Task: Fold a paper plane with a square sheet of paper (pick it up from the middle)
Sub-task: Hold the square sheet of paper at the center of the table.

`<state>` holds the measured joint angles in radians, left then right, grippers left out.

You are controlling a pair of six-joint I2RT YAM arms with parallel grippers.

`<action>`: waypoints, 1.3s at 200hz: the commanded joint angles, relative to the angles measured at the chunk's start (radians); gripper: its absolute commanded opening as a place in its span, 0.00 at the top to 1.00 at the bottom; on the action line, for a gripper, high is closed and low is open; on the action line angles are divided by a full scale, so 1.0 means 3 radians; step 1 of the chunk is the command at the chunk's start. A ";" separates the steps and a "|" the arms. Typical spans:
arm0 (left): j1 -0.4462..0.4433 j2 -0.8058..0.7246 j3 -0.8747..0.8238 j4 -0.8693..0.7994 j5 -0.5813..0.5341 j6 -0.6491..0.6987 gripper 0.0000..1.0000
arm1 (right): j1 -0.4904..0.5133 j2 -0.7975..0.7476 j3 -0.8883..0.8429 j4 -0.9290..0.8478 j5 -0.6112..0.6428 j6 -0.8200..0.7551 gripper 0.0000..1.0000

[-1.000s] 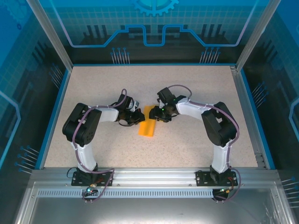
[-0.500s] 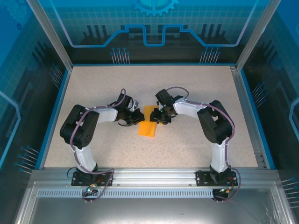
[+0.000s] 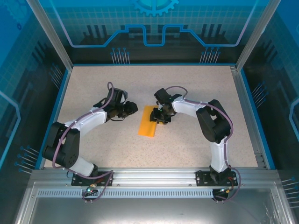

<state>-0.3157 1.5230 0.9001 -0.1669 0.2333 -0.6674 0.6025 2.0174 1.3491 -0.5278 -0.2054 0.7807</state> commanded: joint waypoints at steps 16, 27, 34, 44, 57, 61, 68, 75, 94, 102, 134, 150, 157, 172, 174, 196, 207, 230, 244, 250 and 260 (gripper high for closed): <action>0.0018 0.0083 -0.0043 0.0090 0.0298 0.0000 0.69 | 0.0014 0.0156 0.0030 -0.0266 0.0156 0.0003 0.57; 0.0014 0.0142 -0.0023 0.0118 0.0383 0.0008 0.69 | 0.0012 0.0168 0.0032 -0.0269 0.0145 0.0008 0.57; 0.0014 0.0182 -0.0009 0.0148 0.0450 0.0020 0.69 | 0.0012 0.0176 0.0045 -0.0281 0.0152 0.0008 0.56; 0.0014 0.0240 0.0015 0.0158 0.0512 0.0015 0.70 | 0.0015 0.0196 0.0055 -0.0291 0.0149 0.0009 0.55; 0.0017 0.0280 0.0023 0.0175 0.0547 0.0016 0.71 | 0.0012 0.0218 0.0069 -0.0292 0.0143 0.0009 0.56; 0.0014 0.0287 0.0023 0.0178 0.0547 0.0016 0.71 | 0.0014 0.0223 0.0073 -0.0293 0.0143 0.0010 0.55; 0.0014 0.0292 0.0017 0.0178 0.0547 0.0016 0.71 | 0.0012 0.0232 0.0079 -0.0299 0.0144 0.0015 0.55; 0.0014 0.0301 0.0022 0.0176 0.0547 0.0016 0.71 | 0.0019 0.0239 0.0086 -0.0306 0.0141 0.0009 0.56; 0.0014 0.0310 0.0025 0.0182 0.0565 0.0026 0.72 | 0.0016 0.0251 0.0093 -0.0321 0.0148 -0.0003 0.56; 0.0016 0.0317 0.0024 0.0191 0.0584 0.0033 0.73 | 0.0017 0.0255 0.0094 -0.0336 0.0158 -0.0007 0.56; 0.0005 0.0448 0.0091 0.0259 0.0810 0.0053 0.81 | 0.0012 0.0264 0.0090 -0.0359 0.0179 -0.0030 0.56; -0.0016 0.0550 0.0155 0.0252 0.0886 0.0067 0.88 | 0.0013 0.0274 0.0095 -0.0372 0.0178 -0.0045 0.57; -0.0028 0.0595 0.0186 0.0246 0.0911 0.0069 0.91 | 0.0015 0.0279 0.0094 -0.0373 0.0180 -0.0047 0.57; -0.0048 0.0692 0.0250 0.0249 0.0961 0.0062 1.00 | 0.0017 0.0280 0.0094 -0.0378 0.0190 -0.0044 0.56; -0.0055 0.0705 0.0258 0.0247 0.0965 0.0062 1.00 | 0.0016 0.0278 0.0095 -0.0378 0.0189 -0.0041 0.56; -0.0087 0.0835 0.0315 0.0278 0.1012 0.0032 1.00 | 0.0016 0.0285 0.0090 -0.0383 0.0200 -0.0046 0.56; -0.0093 0.0876 0.0323 0.0296 0.1002 0.0017 1.00 | 0.0016 0.0290 0.0087 -0.0383 0.0196 -0.0037 0.56; -0.0096 0.0947 0.0327 0.0317 0.0959 0.0031 1.00 | 0.0009 0.0298 0.0090 -0.0378 0.0187 -0.0041 0.56; -0.0108 0.0987 0.0334 0.0309 0.0932 0.0064 1.00 | 0.0009 0.0301 0.0085 -0.0377 0.0204 -0.0041 0.55; -0.0113 0.1002 0.0338 0.0305 0.0933 0.0072 1.00 | 0.0007 0.0304 0.0085 -0.0380 0.0199 -0.0041 0.56; -0.0118 0.1025 0.0331 0.0308 0.0943 0.0091 1.00 | 0.0005 0.0306 0.0085 -0.0388 0.0199 -0.0046 0.56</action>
<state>-0.3408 1.8076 0.9749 -0.0765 0.4953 -0.6540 0.6022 2.0445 1.3899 -0.5758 -0.2047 0.7803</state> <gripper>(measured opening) 0.053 0.444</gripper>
